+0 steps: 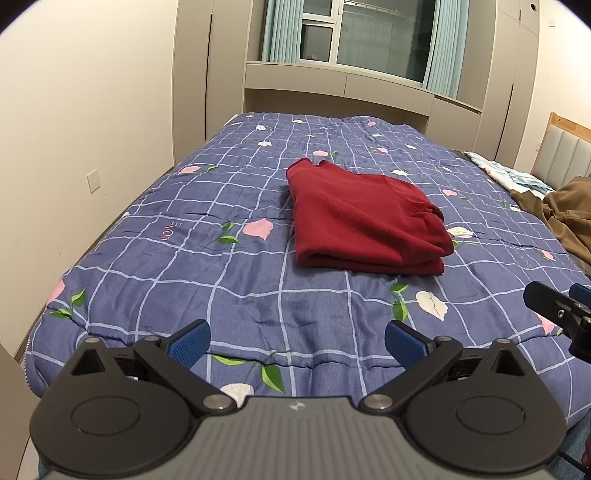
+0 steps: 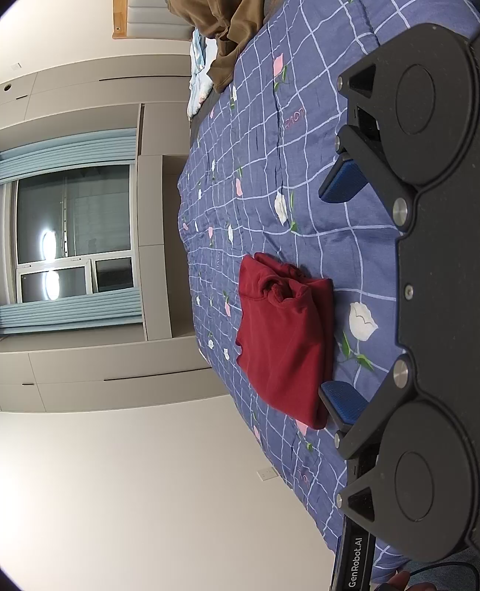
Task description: Fold small clothes
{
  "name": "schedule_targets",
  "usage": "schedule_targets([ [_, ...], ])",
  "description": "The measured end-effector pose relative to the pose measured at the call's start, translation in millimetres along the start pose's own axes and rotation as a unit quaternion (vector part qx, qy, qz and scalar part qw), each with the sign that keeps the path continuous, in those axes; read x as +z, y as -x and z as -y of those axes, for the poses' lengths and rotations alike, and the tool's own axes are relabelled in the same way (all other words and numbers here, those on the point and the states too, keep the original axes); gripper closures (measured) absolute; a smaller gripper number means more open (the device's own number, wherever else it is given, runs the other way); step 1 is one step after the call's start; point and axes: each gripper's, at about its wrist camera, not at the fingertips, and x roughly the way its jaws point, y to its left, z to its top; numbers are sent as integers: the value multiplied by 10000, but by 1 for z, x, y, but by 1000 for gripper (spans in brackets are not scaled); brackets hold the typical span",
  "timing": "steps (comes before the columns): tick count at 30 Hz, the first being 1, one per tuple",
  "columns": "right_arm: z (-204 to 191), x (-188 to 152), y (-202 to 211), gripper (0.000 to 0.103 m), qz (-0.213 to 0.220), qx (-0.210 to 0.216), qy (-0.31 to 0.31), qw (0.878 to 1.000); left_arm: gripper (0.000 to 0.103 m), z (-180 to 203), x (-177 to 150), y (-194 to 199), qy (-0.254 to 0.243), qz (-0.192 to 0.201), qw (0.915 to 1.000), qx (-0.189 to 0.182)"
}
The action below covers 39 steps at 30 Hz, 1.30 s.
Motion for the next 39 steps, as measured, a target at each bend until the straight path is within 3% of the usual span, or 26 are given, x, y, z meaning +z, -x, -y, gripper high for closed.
schedule_targets([
  [31, 1, -2, -2, 1, -46, -10, -17, 10000, 1, 0, -2, -3, -24, -44, 10000, -67],
  [39, 2, -3, -3, 1, -66, -20, -21, 10000, 1, 7, 0, -3, -355, -129, 9990, 249],
])
